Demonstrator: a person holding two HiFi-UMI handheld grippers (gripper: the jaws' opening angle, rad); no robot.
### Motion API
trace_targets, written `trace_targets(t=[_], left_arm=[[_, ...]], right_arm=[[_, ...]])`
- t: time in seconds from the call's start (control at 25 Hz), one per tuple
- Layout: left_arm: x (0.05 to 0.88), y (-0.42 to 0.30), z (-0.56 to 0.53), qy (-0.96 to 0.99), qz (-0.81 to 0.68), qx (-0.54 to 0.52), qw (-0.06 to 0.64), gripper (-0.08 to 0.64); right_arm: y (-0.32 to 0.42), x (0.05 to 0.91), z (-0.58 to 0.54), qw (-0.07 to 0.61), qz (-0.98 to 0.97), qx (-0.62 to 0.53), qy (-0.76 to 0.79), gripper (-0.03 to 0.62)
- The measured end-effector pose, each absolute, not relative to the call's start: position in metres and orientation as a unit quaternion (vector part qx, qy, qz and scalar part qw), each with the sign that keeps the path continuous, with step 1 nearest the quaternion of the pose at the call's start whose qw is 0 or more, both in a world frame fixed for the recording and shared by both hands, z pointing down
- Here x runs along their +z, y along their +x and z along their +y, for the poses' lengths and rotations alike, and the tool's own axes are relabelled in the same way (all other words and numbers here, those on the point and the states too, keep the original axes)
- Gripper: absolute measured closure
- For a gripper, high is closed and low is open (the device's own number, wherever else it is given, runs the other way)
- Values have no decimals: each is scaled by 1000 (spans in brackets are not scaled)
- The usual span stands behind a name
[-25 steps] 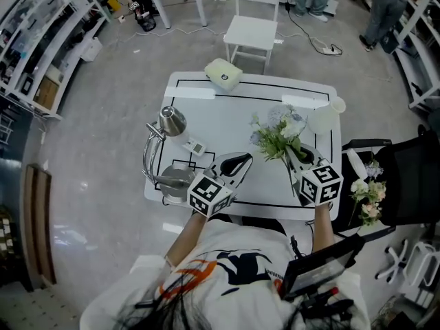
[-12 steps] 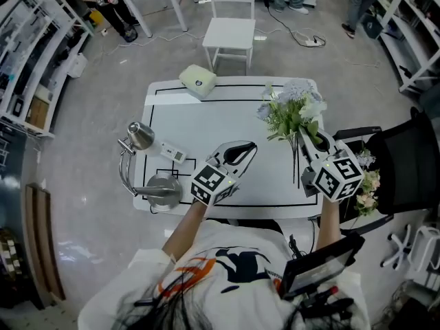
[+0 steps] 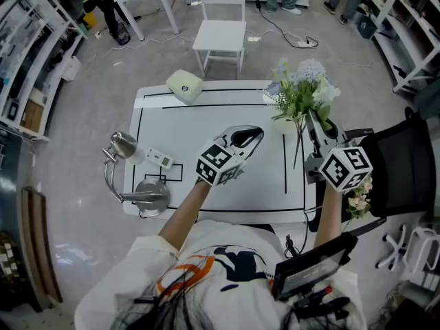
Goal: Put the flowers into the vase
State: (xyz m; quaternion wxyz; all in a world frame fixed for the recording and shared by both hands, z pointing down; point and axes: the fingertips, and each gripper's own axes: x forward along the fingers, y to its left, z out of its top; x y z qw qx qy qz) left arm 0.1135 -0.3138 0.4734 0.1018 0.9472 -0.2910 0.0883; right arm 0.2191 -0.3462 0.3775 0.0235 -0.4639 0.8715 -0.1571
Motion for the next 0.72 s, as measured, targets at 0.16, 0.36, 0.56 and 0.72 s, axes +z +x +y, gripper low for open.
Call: trace_targets(t=[0.16, 0.36, 0.56, 0.72], left_arm=[[481, 133, -330, 950, -278, 103, 102, 545], [502, 157, -346, 950, -264, 126, 112, 545], [511, 174, -366, 947, -268, 121, 131, 530], [517, 184, -383, 945, -271, 121, 140, 440]], right_arm=[[230, 370, -366, 36, 869, -149, -471, 566], [242, 367, -389, 43, 867, -140, -476, 566], [258, 361, -409, 61, 862, -132, -486, 566], [267, 354, -424, 71, 860, -126, -490, 566]])
